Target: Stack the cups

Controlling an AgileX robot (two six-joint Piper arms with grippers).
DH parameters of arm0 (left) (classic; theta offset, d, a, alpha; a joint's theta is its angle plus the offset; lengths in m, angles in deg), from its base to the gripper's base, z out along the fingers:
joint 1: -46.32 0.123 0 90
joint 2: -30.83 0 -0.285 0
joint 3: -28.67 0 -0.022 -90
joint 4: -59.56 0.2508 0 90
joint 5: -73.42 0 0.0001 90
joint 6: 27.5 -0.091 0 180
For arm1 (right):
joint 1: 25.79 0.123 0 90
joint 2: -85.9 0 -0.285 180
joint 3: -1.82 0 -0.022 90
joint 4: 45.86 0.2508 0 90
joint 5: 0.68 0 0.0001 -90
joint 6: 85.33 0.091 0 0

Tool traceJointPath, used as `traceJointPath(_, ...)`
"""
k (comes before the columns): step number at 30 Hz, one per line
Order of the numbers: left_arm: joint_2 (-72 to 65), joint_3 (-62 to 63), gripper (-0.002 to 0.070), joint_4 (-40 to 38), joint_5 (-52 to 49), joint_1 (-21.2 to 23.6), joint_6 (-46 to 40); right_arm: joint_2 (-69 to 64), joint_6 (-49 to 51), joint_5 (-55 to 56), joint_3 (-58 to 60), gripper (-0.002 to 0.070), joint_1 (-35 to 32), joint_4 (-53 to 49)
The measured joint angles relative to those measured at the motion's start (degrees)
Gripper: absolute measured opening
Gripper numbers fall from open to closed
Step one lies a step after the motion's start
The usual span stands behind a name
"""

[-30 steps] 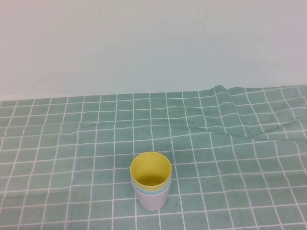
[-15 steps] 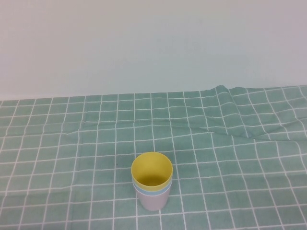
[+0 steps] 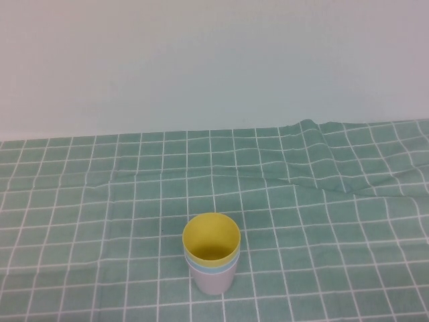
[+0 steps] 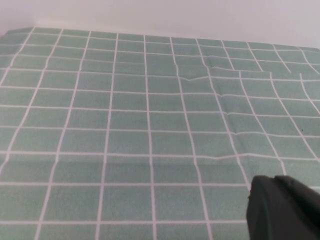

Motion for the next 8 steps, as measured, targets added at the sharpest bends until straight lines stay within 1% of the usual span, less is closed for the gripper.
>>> traceJointPath(8,0.0,0.0,-0.0001,0.0,0.0,0.0,0.0,4.48,1.0,-1.95,0.77,0.0001,0.0,-3.07)
